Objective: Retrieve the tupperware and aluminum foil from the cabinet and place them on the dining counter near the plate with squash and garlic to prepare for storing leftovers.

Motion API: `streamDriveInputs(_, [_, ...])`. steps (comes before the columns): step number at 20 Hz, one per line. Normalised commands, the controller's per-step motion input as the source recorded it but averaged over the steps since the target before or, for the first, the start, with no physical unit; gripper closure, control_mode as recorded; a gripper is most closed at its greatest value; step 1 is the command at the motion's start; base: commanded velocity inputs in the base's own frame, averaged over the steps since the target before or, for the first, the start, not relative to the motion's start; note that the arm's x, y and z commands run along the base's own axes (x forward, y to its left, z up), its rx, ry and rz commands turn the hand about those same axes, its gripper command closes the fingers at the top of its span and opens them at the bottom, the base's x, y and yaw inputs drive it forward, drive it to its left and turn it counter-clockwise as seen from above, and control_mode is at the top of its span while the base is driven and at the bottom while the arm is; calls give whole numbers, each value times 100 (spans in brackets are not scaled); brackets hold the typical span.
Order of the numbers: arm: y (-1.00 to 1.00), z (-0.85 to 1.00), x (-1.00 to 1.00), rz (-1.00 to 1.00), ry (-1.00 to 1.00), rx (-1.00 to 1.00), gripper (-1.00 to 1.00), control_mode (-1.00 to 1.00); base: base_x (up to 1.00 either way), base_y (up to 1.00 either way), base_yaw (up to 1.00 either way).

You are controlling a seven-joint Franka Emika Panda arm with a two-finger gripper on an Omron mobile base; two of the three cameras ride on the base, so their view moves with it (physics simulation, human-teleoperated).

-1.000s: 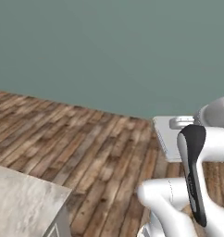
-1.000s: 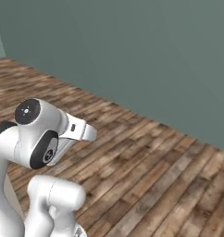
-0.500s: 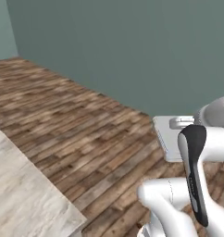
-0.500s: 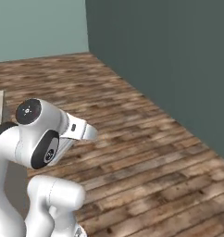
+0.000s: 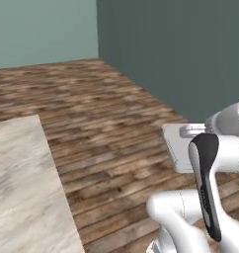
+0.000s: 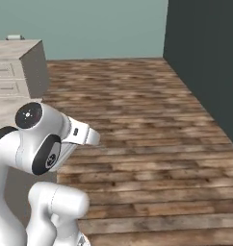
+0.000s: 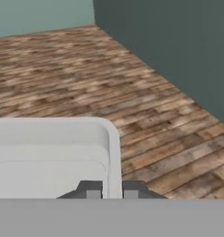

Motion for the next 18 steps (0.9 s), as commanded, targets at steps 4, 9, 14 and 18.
streamDriveInputs(4, [0, 0, 0, 0, 0, 0, 100, 100, 100, -32, 48])
streamDriveInputs(9, [0, 0, 0, 0, 0, 0, 100, 100, 100, -33, 41])
streamDriveInputs(14, [0, 0, 0, 0, 0, 0, 100, 100, 100, -42, 37])
streamDriveInputs(18, [0, 0, 0, 0, 0, 0, 100, 100, 100, -40, 41])
